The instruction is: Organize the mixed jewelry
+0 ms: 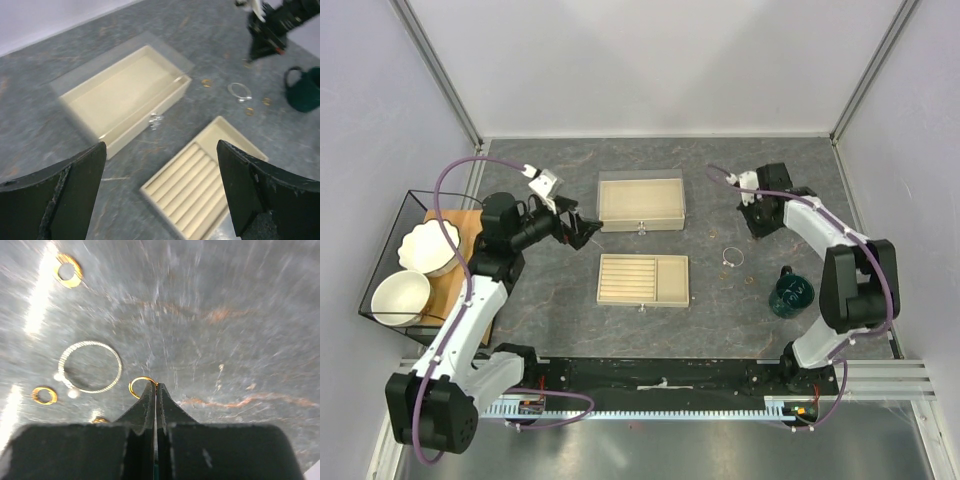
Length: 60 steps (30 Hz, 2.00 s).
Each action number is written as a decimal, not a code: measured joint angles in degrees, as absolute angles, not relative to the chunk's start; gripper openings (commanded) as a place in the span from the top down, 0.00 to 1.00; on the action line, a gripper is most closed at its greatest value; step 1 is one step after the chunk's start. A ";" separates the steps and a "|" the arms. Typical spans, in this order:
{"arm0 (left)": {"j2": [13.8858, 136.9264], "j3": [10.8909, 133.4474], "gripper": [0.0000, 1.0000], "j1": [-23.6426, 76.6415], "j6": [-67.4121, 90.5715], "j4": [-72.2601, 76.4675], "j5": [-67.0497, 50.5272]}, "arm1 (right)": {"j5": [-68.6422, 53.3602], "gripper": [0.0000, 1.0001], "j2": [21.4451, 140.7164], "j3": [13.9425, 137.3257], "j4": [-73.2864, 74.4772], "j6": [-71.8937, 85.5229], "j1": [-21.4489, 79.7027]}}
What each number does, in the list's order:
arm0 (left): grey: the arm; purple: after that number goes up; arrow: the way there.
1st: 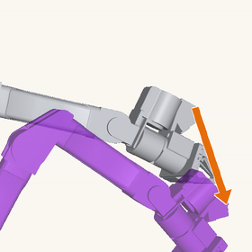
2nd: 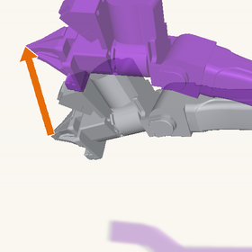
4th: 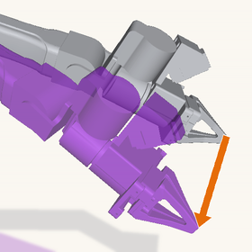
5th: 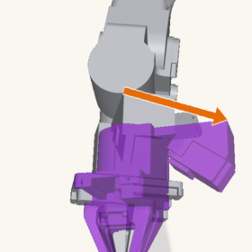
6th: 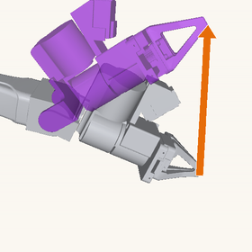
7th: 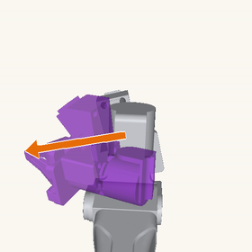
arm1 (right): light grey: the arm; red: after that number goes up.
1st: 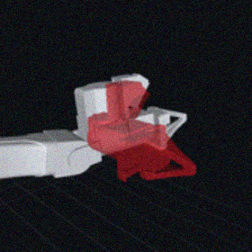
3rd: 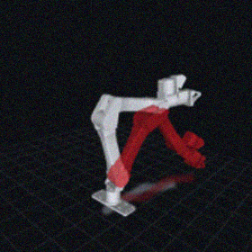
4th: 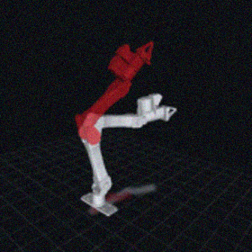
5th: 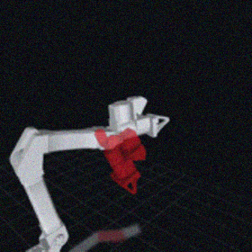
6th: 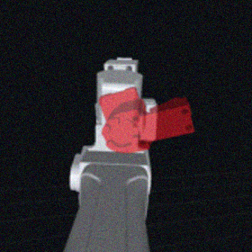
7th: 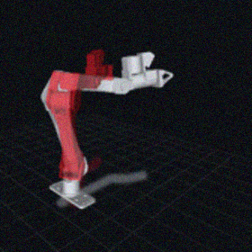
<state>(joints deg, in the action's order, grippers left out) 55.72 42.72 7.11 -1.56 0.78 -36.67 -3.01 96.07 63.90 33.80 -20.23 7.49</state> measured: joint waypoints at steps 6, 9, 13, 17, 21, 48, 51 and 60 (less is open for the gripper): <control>61.58 46.50 0.01 16.43 3.53 1.39 -40.58 | -6.52 1.00 89.36 72.62 34.09 -15.79 12.43; 66.04 50.92 0.03 21.96 6.50 1.54 -40.25 | -7.73 1.00 87.55 76.71 33.01 -13.39 16.56; 70.32 55.37 0.09 27.70 10.09 2.44 -35.99 | -8.47 1.00 86.94 79.37 30.94 -10.76 21.52; 75.35 59.24 0.13 31.09 13.69 3.66 -31.90 | -8.49 1.00 86.94 79.66 29.17 -8.78 24.45; 79.77 61.52 0.19 32.71 16.97 4.71 -28.23 | -7.55 1.00 86.70 79.59 26.65 -7.03 26.15; 86.54 67.57 0.49 34.63 23.77 5.87 -22.33 | -10.76 1.00 83.00 77.25 21.41 1.37 30.28; 86.59 67.57 0.50 34.63 23.77 5.85 -21.91 | -10.87 1.00 82.43 77.25 21.39 1.56 30.28; 86.65 67.81 0.60 34.63 23.77 5.85 -21.19 | -11.79 1.00 82.15 77.25 21.30 1.96 30.28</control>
<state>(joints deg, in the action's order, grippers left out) 86.65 67.81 34.63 23.77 5.85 -21.19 -11.79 82.15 77.25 21.30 1.96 30.28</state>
